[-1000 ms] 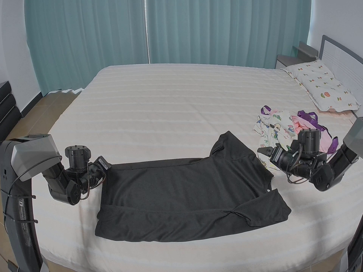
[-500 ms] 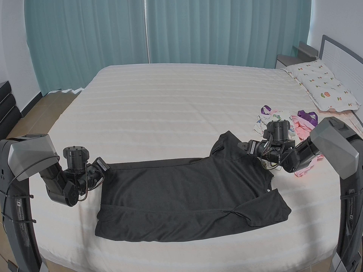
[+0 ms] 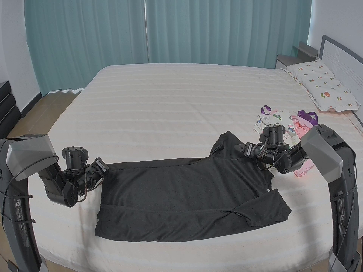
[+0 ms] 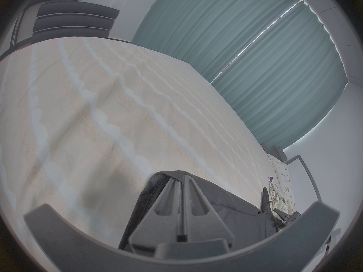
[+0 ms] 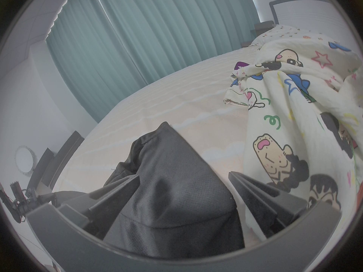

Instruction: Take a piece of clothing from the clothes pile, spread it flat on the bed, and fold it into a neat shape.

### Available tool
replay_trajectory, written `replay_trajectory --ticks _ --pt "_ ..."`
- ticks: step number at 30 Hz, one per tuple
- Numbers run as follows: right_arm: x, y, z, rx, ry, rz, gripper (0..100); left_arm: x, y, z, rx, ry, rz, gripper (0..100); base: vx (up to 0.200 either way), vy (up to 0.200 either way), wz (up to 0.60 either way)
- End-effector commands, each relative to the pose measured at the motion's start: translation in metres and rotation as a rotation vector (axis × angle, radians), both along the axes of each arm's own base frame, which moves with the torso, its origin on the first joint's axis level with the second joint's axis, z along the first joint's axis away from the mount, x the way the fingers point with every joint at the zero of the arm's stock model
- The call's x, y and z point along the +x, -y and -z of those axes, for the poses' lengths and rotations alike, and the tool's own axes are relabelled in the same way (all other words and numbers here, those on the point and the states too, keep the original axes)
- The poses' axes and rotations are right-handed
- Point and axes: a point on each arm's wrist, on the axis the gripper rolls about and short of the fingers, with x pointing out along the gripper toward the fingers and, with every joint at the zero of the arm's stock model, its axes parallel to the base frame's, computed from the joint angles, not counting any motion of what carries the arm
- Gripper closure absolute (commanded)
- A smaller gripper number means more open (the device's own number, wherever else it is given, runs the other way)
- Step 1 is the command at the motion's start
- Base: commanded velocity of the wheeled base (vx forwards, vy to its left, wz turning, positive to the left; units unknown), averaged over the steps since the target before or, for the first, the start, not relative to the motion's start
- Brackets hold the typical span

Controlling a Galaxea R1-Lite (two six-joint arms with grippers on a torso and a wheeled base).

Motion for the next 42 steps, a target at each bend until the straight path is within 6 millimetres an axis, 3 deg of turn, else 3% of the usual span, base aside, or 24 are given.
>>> replay_trajectory --ticks 1,4,5,24,36,42 --pt "0.004 0.002 0.005 0.009 0.000 0.007 0 0.000 0.000 0.000 0.000 0.000 0.000 100 0.000 0.000 0.00" --pt "0.007 0.001 0.007 0.018 0.002 0.013 0 0.000 -0.001 0.001 0.000 -0.001 -0.002 100 0.000 0.000 0.00" --pt "0.007 0.001 0.008 0.019 0.000 0.014 100 0.000 -0.001 0.001 0.000 -0.001 -0.002 100 0.000 0.000 0.00" --pt "0.008 0.019 -0.014 0.099 0.073 0.106 100 0.003 -0.016 -0.007 0.004 0.025 -0.048 100 0.000 0.000 0.00" --pt "0.007 -0.007 -0.011 0.077 0.145 0.074 100 0.001 -0.023 -0.023 0.004 0.069 -0.066 100 0.000 0.000 0.00" --pt "0.010 -0.006 -0.015 0.061 0.171 0.071 100 0.000 -0.026 -0.028 0.000 0.078 -0.072 100 0.000 0.000 0.00"
